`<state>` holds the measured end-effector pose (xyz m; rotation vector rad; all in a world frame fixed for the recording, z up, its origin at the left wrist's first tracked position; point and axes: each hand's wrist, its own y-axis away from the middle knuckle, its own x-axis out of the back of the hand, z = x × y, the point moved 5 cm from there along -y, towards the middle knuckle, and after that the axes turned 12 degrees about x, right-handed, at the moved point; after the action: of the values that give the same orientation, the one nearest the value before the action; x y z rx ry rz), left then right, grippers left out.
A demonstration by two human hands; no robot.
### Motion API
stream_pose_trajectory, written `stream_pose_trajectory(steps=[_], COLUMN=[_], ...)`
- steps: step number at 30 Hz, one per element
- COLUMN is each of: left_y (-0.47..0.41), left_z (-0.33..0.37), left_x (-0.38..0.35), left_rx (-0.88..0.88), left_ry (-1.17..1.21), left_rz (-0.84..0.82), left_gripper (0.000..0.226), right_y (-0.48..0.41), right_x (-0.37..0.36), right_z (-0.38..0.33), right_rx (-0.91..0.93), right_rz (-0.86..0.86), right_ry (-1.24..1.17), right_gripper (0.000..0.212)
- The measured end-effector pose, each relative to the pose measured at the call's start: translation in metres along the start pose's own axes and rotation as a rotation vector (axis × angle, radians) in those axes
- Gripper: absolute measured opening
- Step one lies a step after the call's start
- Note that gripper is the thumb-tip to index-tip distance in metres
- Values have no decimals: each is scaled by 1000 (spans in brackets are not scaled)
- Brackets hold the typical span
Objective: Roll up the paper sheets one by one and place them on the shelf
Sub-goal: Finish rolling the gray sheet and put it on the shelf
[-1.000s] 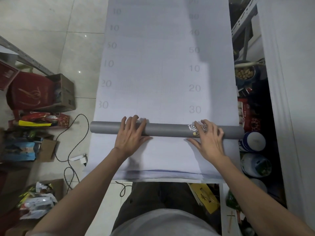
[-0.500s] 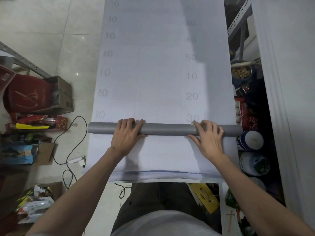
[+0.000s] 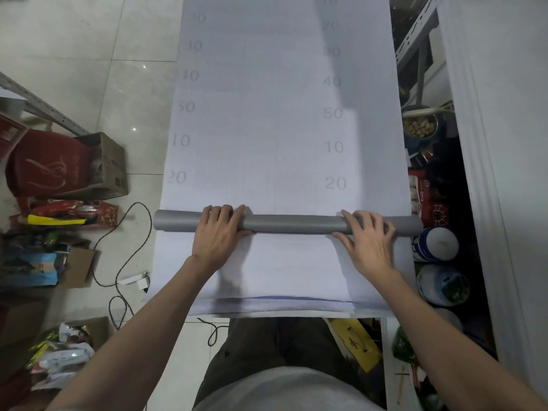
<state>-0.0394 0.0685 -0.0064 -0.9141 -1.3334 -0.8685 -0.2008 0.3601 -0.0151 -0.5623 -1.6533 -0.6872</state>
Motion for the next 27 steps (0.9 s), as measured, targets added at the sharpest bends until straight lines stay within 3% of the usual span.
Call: stream_pose_trajectory(steps=[6, 9, 11, 19, 23, 27], left_y=[4, 4, 2, -2, 0, -3], left_z=[-3, -3, -5, -3, -5, -9], left_x=[-3, -5, -4, 0, -6, -4], left_rx=[-6, 5, -4, -90, -58, -27], left_ry=[50, -12, -24, 26, -40, -7], left_rz=[-12, -37, -34, 36, -8, 25], left_gripper=[43, 61, 59, 43, 62, 50], right_y=[-1, -2, -2, 3, -1, -8], right_x=[3, -1, -2, 0, 1, 4], right_z=[-3, -5, -5, -3, -1, 6], right_rx=[-11, -17, -6, -36, -16, -71], right_rz=[53, -14, -45, -3, -18, 36], right_ry=[-36, -25, 23, -25, 5, -86], right_gripper=[48, 64, 70, 60, 65, 55])
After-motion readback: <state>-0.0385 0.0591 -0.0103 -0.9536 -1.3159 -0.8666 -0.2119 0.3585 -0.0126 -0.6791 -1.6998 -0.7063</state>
